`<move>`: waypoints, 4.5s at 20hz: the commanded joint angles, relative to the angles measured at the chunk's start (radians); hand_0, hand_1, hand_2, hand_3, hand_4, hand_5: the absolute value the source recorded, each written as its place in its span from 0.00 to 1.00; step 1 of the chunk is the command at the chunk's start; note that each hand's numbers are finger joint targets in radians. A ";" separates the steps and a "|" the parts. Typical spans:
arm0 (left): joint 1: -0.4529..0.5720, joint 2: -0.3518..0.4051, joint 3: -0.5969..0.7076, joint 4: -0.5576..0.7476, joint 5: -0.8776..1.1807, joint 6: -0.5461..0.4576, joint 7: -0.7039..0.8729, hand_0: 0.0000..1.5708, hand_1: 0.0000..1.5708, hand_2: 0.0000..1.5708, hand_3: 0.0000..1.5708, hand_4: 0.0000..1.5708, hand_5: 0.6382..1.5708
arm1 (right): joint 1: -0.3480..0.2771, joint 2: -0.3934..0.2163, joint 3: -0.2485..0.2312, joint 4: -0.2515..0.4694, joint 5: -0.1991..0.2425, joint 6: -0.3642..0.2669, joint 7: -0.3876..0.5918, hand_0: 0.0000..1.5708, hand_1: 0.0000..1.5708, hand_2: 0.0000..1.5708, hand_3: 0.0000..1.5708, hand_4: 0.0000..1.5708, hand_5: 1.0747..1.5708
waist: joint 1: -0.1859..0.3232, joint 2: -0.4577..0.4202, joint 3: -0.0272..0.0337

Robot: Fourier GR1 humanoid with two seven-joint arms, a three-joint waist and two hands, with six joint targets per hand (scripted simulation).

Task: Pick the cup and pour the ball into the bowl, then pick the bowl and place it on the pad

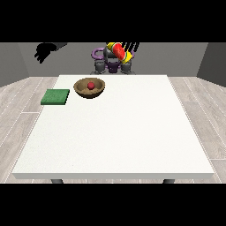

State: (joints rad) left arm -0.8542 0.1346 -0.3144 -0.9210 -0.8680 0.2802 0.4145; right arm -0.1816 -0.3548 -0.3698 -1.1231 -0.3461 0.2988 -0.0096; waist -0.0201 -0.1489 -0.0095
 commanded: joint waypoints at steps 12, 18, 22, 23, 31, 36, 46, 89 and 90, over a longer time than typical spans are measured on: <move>0.047 0.228 0.646 -0.163 0.881 -0.446 -0.261 0.00 0.00 0.00 0.00 0.67 0.99 | 0.049 0.207 0.071 -0.008 0.091 -0.178 -0.106 0.00 0.00 0.00 0.00 0.46 0.99 | 0.134 0.119 0.0081; 0.097 0.288 0.684 -0.204 0.971 -0.549 -0.268 0.00 0.00 0.00 0.00 0.66 0.99 | 0.018 0.189 0.037 0.159 0.083 -0.124 -0.248 0.00 0.00 0.00 0.00 0.46 0.99 | 0.155 0.196 0.0101; 0.153 0.347 0.714 -0.218 1.024 -0.618 -0.250 0.00 0.00 0.00 0.00 0.63 0.98 | -0.031 0.223 0.055 0.194 0.094 -0.183 -0.221 0.00 0.00 0.00 0.00 0.39 0.97 | 0.165 0.163 0.0098; 0.128 0.400 0.758 -0.185 1.045 -0.605 -0.236 0.00 0.00 0.00 0.00 0.63 0.97 | -0.024 0.240 0.096 0.190 0.118 -0.159 -0.262 0.00 0.00 0.00 0.00 0.38 0.97 | 0.097 0.187 0.0098; 0.140 0.445 0.772 -0.276 1.121 -0.645 -0.225 0.00 0.00 0.00 0.00 0.65 0.97 | -0.114 0.197 0.036 0.443 0.115 -0.124 -0.479 0.00 0.00 0.00 0.00 0.33 0.96 | 0.152 0.296 0.0107; 0.180 0.440 0.754 -0.315 1.119 -0.647 -0.246 0.00 0.00 0.00 0.00 0.64 0.97 | -0.115 0.207 0.049 0.442 0.120 -0.134 -0.500 0.00 0.00 0.00 0.00 0.30 0.95 | 0.155 0.303 0.0104; 0.170 0.488 0.790 -0.277 1.162 -0.680 -0.243 0.00 0.00 0.00 0.00 0.65 0.97 | -0.140 0.258 0.078 0.360 0.129 -0.202 -0.442 0.00 0.00 0.00 0.00 0.30 0.95 | 0.174 0.315 0.0097; 0.268 0.631 0.920 -0.140 1.224 -0.740 -0.402 0.00 0.00 0.00 0.00 0.77 0.98 | -0.185 -0.311 -0.034 0.202 0.171 -0.263 0.121 1.00 1.00 1.00 0.29 0.71 0.99 | 0.085 0.390 0.0101; 0.280 0.655 0.930 -0.149 1.238 -0.763 -0.385 0.00 0.00 0.00 0.00 0.77 0.98 | -0.170 -0.299 -0.040 0.239 0.170 -0.255 0.087 1.00 1.00 1.00 0.31 0.68 1.00 | 0.102 0.380 0.0103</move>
State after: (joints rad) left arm -0.5767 0.7489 0.5998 -1.0733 0.3535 -0.4703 0.0323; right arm -0.3309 -0.6665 -0.3955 -0.9728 -0.1804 0.0307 0.1562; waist 0.0766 0.2142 0.0003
